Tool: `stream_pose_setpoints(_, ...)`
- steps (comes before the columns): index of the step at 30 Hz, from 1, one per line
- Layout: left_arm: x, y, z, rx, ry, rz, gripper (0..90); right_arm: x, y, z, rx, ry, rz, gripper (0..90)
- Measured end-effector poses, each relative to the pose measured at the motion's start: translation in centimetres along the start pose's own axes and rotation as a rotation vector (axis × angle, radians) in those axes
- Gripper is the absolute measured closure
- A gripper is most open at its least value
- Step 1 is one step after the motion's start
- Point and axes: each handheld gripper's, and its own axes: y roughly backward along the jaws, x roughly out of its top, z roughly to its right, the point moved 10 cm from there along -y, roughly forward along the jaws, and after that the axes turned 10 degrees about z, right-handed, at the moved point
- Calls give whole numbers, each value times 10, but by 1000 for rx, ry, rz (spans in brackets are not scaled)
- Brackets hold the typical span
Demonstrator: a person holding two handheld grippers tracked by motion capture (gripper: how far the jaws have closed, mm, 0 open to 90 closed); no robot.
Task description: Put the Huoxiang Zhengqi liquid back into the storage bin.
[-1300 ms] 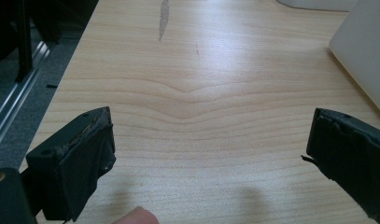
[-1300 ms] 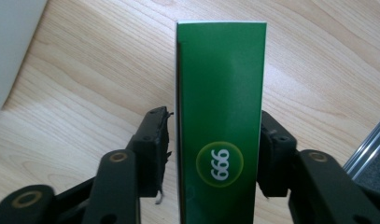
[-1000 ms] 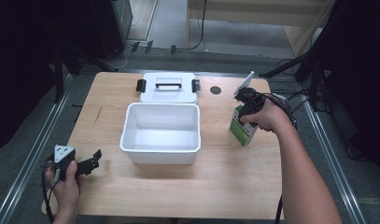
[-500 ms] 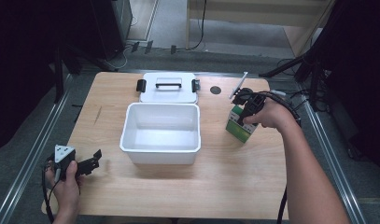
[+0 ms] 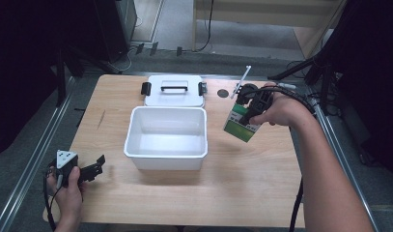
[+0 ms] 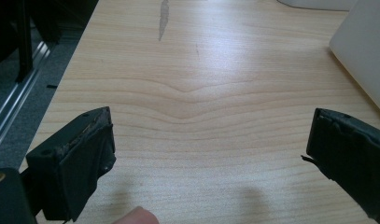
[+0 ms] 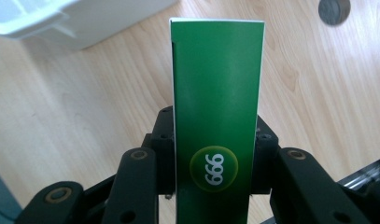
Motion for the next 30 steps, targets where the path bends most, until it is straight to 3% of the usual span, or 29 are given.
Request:
stream_pose_setpoints(2,0,0,0,0,1,0,18,8,11,-4,12,34,10,642)
stream_pose_setpoints(13,0,0,0,-1,-7,-1,18,30,38,-14,32,106,54,643)
stream_pose_setpoints(23,0,0,0,-1,-4,-4,18,49,49,-22,39,159,61,642)
stream_pose_setpoints(30,0,0,0,-2,-2,-6,18,72,54,-36,54,209,65,642)
